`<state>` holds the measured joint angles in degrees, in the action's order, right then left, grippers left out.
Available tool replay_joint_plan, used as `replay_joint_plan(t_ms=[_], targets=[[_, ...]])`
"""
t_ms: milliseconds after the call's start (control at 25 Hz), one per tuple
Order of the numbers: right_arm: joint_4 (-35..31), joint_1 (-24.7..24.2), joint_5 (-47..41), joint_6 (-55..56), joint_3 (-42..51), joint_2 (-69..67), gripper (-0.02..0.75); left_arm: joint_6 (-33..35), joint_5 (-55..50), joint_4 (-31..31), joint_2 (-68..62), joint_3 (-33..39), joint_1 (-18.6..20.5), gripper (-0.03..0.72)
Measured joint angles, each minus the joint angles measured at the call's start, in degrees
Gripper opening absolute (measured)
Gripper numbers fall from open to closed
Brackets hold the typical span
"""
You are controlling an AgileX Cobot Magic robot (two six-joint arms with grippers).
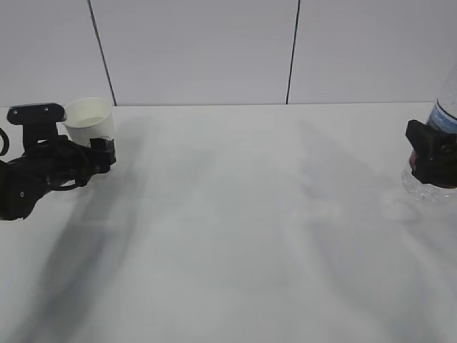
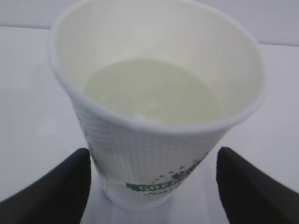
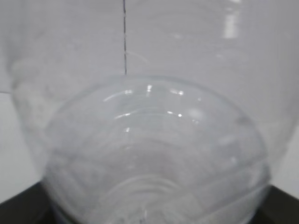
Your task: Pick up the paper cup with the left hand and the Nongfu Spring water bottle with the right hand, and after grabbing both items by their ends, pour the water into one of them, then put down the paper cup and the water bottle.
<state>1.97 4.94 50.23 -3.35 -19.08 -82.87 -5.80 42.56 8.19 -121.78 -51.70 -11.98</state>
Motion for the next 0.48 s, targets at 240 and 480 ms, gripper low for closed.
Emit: replay_joint_plan(t_ms=[240, 480], targets=[[0.00, 0.00, 1.20, 0.11, 0.00, 0.00, 0.519, 0.00, 0.00, 0.22, 1.65, 2.59, 0.00, 0.612], [0.00, 0.00, 1.20, 0.11, 0.00, 0.00, 0.519, 0.00, 0.71, 0.26, 4.83, 5.91, 0.00, 0.602]])
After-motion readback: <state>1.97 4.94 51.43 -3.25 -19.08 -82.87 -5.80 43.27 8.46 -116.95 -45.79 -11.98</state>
